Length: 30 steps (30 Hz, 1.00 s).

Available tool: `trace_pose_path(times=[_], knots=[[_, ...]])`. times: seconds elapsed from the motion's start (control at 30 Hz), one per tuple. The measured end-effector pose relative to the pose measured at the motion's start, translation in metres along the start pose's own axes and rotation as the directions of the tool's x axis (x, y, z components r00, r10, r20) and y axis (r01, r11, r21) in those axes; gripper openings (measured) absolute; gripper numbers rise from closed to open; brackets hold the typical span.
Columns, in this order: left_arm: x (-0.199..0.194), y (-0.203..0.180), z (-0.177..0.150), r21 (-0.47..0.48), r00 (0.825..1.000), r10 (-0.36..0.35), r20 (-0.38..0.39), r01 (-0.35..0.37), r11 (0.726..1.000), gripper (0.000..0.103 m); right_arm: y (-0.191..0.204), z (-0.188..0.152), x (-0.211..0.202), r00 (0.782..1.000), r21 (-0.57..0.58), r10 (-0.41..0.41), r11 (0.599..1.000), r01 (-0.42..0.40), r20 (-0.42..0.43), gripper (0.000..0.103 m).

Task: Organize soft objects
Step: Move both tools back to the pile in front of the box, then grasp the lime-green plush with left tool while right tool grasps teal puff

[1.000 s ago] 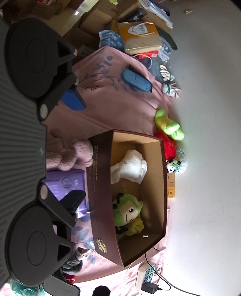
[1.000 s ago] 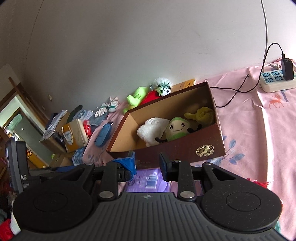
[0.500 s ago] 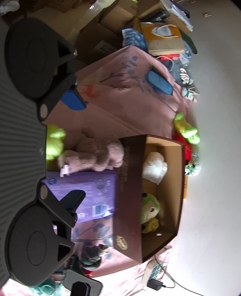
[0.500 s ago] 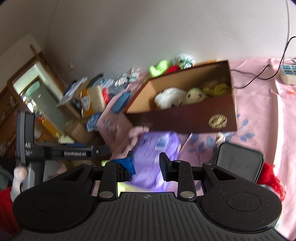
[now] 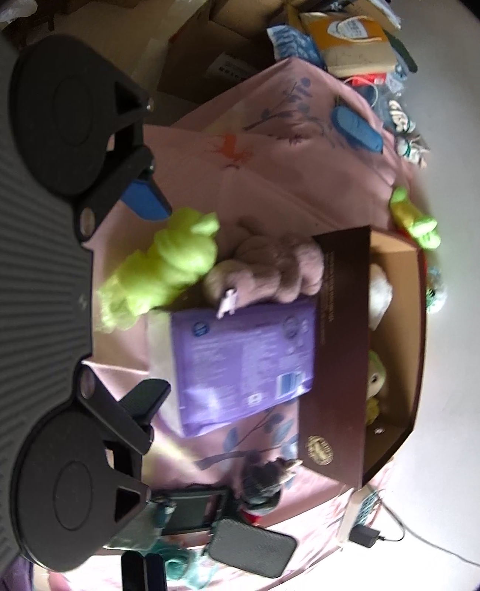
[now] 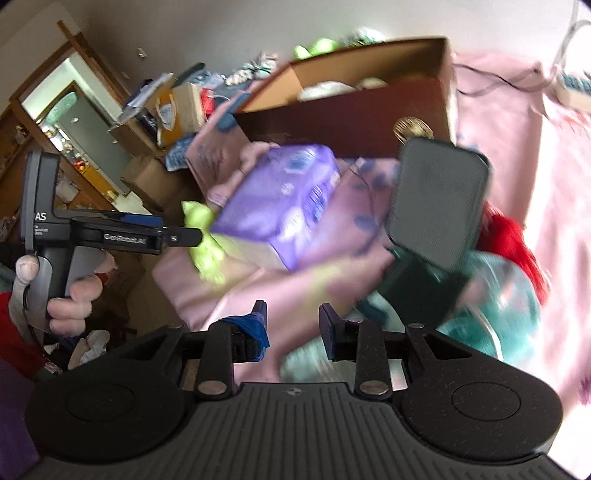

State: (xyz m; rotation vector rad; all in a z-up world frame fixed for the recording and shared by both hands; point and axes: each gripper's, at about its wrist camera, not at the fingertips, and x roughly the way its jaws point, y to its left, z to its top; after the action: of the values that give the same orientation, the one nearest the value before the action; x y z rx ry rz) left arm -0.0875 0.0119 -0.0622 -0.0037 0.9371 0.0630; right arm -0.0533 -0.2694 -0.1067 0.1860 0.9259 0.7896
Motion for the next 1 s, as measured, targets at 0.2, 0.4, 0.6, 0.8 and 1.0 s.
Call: trace_pose_path(times=[0.2,0.4,0.6,0.8,1.0], knots=[[0.006,-0.001,-0.009,0.035,1.0,0.006,-0.019,-0.006,0.999,0.092,-0.02,-0.017,-0.011,0.998,0.089,-0.068,0.994,0.068,-0.005,0.014],[0.017,0.009,-0.014,0.026,0.998,0.04,-0.051,-0.038,0.999,0.092,-0.036,-0.026,-0.01,0.996,0.166,-0.085,0.982,0.09,-0.04,0.014],[0.024,0.029,-0.008,-0.089,0.999,-0.011,-0.043,0.007,0.996,0.092,-0.054,-0.033,-0.004,0.994,0.263,-0.068,0.961,0.089,-0.086,0.014],[0.045,0.026,-0.006,-0.086,0.997,0.001,-0.076,-0.008,0.996,0.092,-0.062,-0.035,0.006,0.993,0.329,-0.026,0.942,0.062,-0.113,0.015],[0.055,0.03,-0.005,-0.062,0.996,0.015,-0.083,-0.021,0.998,0.092,-0.057,-0.029,0.02,0.991,0.315,-0.008,0.948,0.049,-0.13,0.017]])
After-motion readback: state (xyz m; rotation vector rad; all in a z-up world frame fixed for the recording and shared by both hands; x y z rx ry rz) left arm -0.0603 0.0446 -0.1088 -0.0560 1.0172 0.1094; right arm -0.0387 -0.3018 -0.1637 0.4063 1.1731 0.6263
